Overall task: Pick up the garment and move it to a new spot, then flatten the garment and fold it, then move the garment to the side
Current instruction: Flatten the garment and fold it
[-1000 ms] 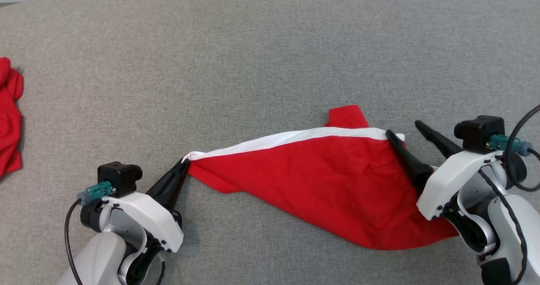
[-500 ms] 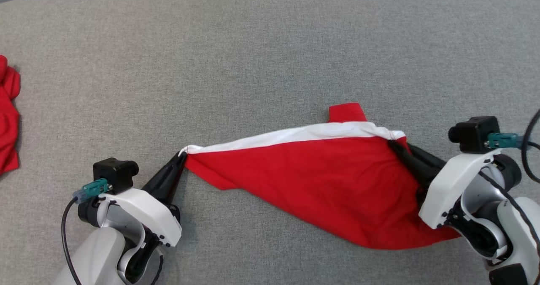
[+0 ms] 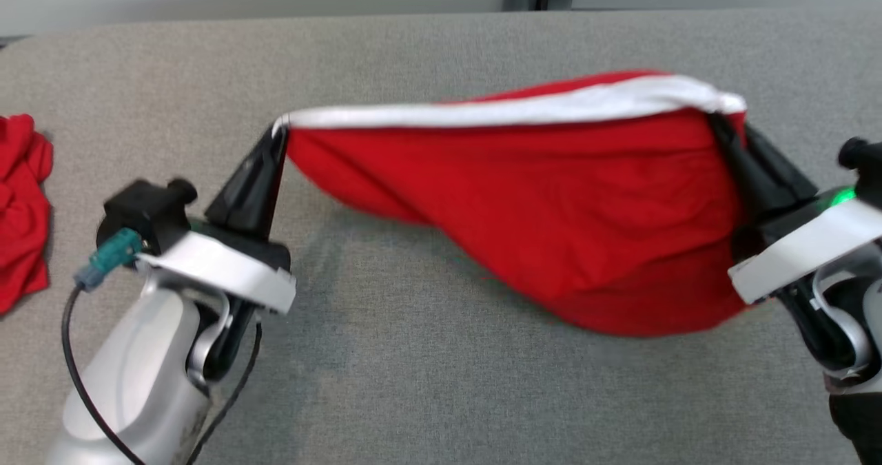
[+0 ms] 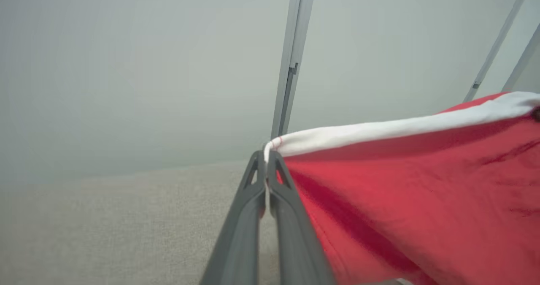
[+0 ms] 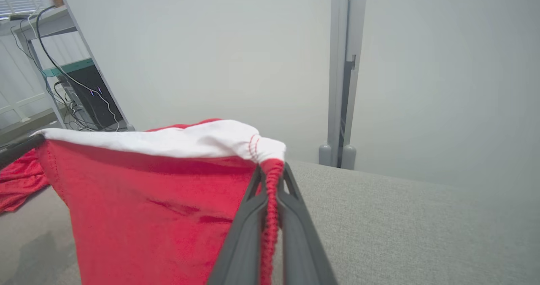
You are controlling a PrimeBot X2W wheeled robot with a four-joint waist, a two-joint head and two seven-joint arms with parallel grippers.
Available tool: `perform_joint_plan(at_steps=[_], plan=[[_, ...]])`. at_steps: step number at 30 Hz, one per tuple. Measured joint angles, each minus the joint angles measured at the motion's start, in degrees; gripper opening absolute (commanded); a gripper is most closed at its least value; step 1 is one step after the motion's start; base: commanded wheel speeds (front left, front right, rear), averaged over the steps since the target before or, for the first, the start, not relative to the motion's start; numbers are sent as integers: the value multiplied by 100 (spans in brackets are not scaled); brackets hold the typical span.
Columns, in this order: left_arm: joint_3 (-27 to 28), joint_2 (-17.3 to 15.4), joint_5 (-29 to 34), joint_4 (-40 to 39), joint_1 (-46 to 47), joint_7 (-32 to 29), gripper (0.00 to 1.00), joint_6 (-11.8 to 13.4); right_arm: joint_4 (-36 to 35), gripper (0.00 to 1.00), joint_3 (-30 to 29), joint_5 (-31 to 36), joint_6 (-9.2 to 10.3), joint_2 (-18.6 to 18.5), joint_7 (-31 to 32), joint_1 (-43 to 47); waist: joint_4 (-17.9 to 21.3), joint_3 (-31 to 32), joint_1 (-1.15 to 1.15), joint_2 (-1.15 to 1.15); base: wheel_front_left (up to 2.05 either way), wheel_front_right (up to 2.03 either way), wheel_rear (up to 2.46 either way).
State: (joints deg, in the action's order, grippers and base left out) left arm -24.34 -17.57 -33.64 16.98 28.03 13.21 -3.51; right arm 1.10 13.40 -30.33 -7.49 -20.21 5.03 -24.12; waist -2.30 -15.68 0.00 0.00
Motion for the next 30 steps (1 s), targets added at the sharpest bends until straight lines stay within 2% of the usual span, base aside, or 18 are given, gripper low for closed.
perform_joint_plan(at_steps=[6, 16, 24, 30], plan=[[101, -33, 285, -747, 538, 69, 0, 144, -391, 0, -391, 229, 0, 167, -421, -353, 53, 311, 0, 0, 0, 0, 0], [314, -210, 583, -1840, 1121, -23, 0, 508, -620, 0, -833, 387, 0, 470, -323, -728, 261, 700, 0, 0, 0, 0, 0], [271, -170, 527, -1853, 1233, -204, 0, 556, -490, 0, -882, 303, 0, 675, -253, -770, 335, 592, 0, 0, 0, 0, 0], [238, -98, 495, -1343, 1895, -223, 0, 378, -71, 0, -786, 232, 0, 788, -299, -1338, 350, 267, 0, 0, 0, 0, 0]])
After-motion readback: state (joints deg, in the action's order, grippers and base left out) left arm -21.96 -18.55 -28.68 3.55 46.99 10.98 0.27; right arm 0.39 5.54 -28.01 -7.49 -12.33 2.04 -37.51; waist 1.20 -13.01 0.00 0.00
